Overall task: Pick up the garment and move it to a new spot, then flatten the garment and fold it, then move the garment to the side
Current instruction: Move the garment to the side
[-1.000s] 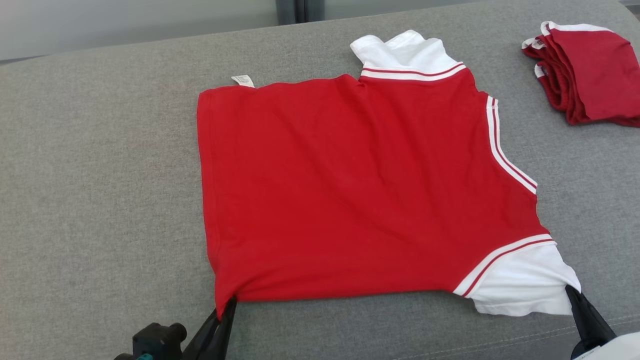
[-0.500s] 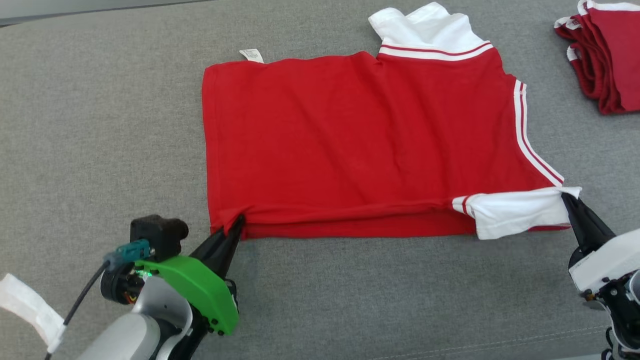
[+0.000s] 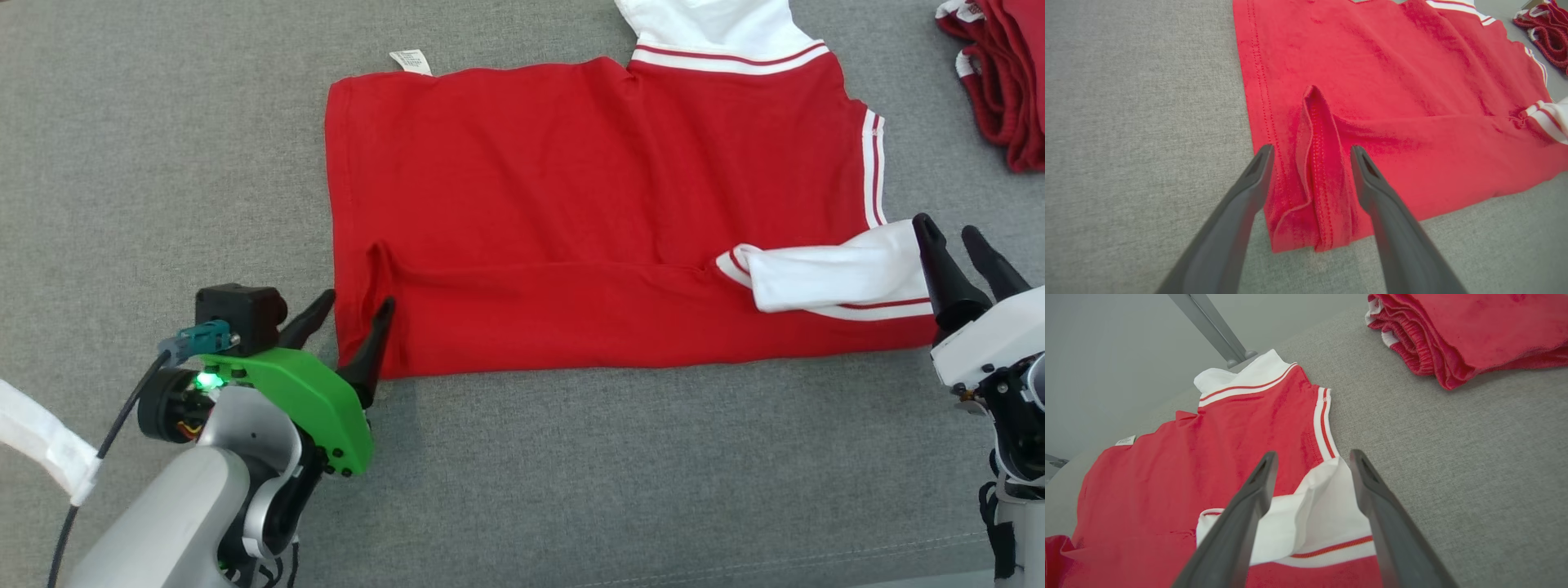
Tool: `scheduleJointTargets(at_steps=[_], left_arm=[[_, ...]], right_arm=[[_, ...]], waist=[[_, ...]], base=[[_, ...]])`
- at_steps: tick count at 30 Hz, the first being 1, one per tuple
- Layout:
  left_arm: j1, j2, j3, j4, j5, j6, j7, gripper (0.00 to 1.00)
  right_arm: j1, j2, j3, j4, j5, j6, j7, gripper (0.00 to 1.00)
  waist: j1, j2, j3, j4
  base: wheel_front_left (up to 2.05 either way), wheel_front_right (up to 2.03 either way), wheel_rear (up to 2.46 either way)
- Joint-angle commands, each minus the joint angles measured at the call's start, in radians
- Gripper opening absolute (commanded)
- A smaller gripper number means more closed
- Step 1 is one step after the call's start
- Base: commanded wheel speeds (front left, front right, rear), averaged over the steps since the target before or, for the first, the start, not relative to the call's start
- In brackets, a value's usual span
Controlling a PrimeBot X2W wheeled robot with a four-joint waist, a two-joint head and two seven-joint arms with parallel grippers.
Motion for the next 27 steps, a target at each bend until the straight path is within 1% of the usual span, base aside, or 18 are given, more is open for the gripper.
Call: scheduleJointTargets(at_steps=[1, 5, 8, 13, 17, 21, 26, 27], left_arm=[[0.003, 0.019, 0.011, -0.007, 0.01, 0.011, -0.014, 1.0], [0.068, 0.057, 0.019, -0.058, 0.031, 0.041, -0.039, 1.0], [0.114, 0.065, 0.011, -0.102, 0.039, 0.064, -0.052, 1.0], [0.143, 0.042, -0.021, -0.106, 0.042, 0.077, -0.042, 1.0], [0.111, 0.05, -0.04, -0.077, 0.091, 0.093, -0.046, 1.0], [0.099, 0.041, -0.045, -0.079, 0.103, 0.103, -0.039, 1.0], [0.106, 0.048, -0.047, -0.062, 0.1, 0.11, -0.034, 1.0], [0.108, 0.046, -0.047, -0.06, 0.094, 0.108, -0.033, 0.7]], right_arm=[[-0.004, -0.01, -0.003, -0.004, 0.0, 0.0, -0.013, 1.0], [0.062, -0.028, 0.002, -0.05, 0.023, 0.0, -0.012, 1.0], [0.138, -0.057, 0.006, -0.089, 0.013, 0.0, 0.008, 1.0], [0.203, -0.082, 0.002, -0.085, -0.024, 0.0, 0.01, 1.0], [0.2, -0.085, 0.011, -0.065, -0.044, 0.0, 0.004, 1.0], [0.193, -0.097, 0.014, -0.053, -0.076, 0.0, 0.0, 1.0], [0.174, -0.095, 0.025, -0.029, -0.09, 0.0, -0.001, 1.0], [0.169, -0.096, 0.025, -0.022, -0.096, 0.0, -0.002, 1.0]], waist=[[0.0, 0.0, -0.002, -0.001], [0.0, 0.0, -0.002, -0.006], [0.0, 0.0, 0.013, -0.007], [0.0, 0.0, 0.044, -0.016], [0.0, 0.0, 0.055, -0.023], [0.0, 0.0, 0.054, -0.027], [0.0, 0.0, 0.053, -0.029], [0.0, 0.0, 0.054, -0.027]], base=[[0.0, 0.0, 0.0], [0.0, 0.0, 0.0], [0.0, 0.0, 0.0], [0.0, 0.0, 0.0], [0.0, 0.0, 0.0], [0.0, 0.0, 0.0], [0.0, 0.0, 0.0], [0.0, 0.0, 0.0]])
